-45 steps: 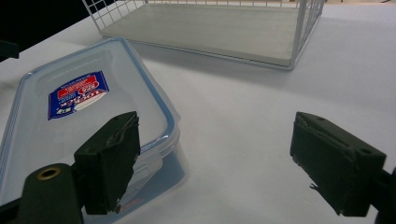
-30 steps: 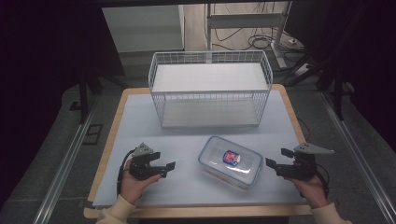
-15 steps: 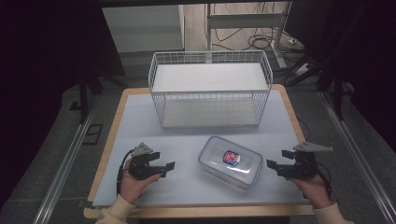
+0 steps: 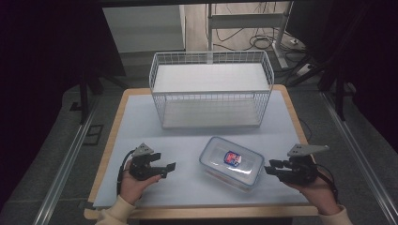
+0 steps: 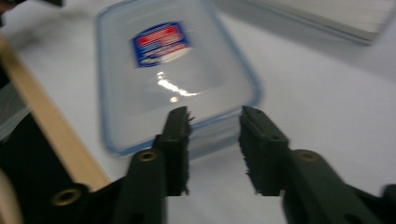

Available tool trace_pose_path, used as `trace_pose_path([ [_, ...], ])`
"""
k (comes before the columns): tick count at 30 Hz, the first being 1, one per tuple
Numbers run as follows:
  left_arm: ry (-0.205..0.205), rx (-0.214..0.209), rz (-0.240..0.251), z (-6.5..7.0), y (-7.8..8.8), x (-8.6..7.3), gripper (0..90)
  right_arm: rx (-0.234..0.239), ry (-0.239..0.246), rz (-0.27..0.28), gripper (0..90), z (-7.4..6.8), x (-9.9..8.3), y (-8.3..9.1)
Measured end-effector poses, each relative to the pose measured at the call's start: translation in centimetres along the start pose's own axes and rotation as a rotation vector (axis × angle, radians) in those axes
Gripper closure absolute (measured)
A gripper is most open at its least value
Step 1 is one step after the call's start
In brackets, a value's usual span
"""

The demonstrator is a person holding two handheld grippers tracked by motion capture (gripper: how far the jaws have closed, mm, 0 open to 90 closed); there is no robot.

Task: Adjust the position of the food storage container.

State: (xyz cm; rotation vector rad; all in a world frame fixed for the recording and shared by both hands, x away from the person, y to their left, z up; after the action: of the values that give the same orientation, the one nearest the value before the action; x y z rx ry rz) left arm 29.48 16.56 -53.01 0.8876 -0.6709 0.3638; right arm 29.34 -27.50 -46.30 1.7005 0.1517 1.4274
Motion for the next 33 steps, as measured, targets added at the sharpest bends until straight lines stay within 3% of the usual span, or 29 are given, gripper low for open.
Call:
trace_pose_path([
  [3, 0.0, 0.001, 0.0, 0.0, 0.0, 0.0, 20.0, 0.019, 0.038, -0.009, 73.5, -1.0, 0.5, -0.1],
  [8, 0.004, 0.002, -0.004, 0.0, -0.1, -0.1, 20.0, 0.095, 0.091, -0.02, 88.6, -3.1, 1.5, -0.7],
  [12, -0.002, 0.001, -0.006, 0.1, -0.1, -0.1, 20.1, 0.159, 0.136, -0.063, 89.8, -4.8, 1.6, -2.1],
  [17, 0.001, 0.002, -0.01, 0.0, -0.2, -0.1, 20.1, 0.198, 0.17, -0.093, 89.8, -6.1, 1.5, -3.2],
  [30, -0.009, 0.001, -0.021, 0.1, -0.4, -0.3, 20.3, 0.211, 0.223, -0.163, 90.0, -8.1, 0.7, -5.4],
  [33, -0.011, 0.001, -0.023, 0.1, -0.5, -0.3, 20.3, 0.192, 0.236, -0.18, 90.0, -8.2, 0.5, -5.8],
])
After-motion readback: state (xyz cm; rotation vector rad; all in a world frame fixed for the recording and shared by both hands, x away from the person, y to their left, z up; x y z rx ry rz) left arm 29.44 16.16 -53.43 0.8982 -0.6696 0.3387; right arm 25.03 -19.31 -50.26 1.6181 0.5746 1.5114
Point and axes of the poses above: each handheld gripper's, and its own axes: y roughly backward along the jaws, x roughly out of its top, z roughly to its right, the point moved 3 cm from there along -y, roughly forward along the jaws, and after that the axes turned 14 degrees about y, right-handed, at the moved point
